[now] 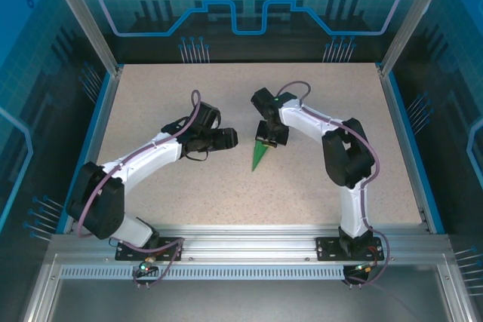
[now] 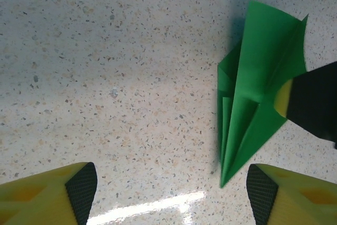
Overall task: Fold a paper plane with a square sheet of paper (fold left side to right side)
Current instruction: Turn over the paper plane at the center of the table.
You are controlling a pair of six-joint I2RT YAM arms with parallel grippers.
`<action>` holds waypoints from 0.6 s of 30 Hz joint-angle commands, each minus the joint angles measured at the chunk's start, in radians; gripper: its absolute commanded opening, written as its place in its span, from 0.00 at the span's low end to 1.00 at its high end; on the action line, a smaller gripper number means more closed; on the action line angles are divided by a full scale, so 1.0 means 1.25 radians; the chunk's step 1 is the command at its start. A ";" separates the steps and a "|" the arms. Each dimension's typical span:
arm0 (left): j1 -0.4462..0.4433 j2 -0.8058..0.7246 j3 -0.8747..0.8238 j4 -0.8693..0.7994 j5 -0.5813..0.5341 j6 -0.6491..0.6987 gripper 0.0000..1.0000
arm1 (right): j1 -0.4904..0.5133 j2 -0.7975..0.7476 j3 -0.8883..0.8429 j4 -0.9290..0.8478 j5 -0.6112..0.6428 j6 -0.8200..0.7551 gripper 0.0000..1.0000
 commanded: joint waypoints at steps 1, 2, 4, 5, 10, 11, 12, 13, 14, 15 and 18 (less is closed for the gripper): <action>0.012 -0.037 0.000 -0.022 -0.025 0.002 0.78 | 0.008 -0.080 -0.025 0.010 -0.008 -0.042 0.00; 0.013 -0.041 0.002 -0.024 -0.030 0.003 0.79 | 0.009 -0.096 -0.036 0.025 -0.022 -0.058 0.00; 0.017 -0.056 0.002 -0.030 -0.048 0.003 0.79 | 0.009 -0.139 -0.073 0.083 -0.076 -0.098 0.00; 0.018 -0.063 0.001 -0.032 -0.058 0.002 0.80 | 0.009 -0.158 -0.090 0.110 -0.103 -0.108 0.00; 0.026 -0.113 -0.007 -0.029 -0.095 0.005 0.85 | 0.009 -0.243 -0.207 0.275 -0.254 -0.170 0.00; 0.027 -0.120 -0.008 -0.026 -0.098 0.006 0.88 | 0.008 -0.251 -0.226 0.293 -0.263 -0.175 0.00; 0.028 -0.126 -0.009 -0.025 -0.100 0.009 0.89 | 0.005 -0.255 -0.245 0.310 -0.272 -0.180 0.00; 0.030 -0.129 -0.008 -0.025 -0.102 0.010 0.89 | -0.001 -0.252 -0.262 0.322 -0.281 -0.183 0.00; 0.030 -0.129 -0.007 -0.026 -0.102 0.010 0.90 | -0.005 -0.247 -0.276 0.335 -0.291 -0.186 0.00; 0.031 -0.126 -0.005 -0.028 -0.102 0.010 0.90 | -0.012 -0.239 -0.293 0.355 -0.309 -0.189 0.00; 0.032 -0.116 0.000 -0.033 -0.100 0.008 0.91 | -0.029 -0.217 -0.339 0.420 -0.355 -0.196 0.00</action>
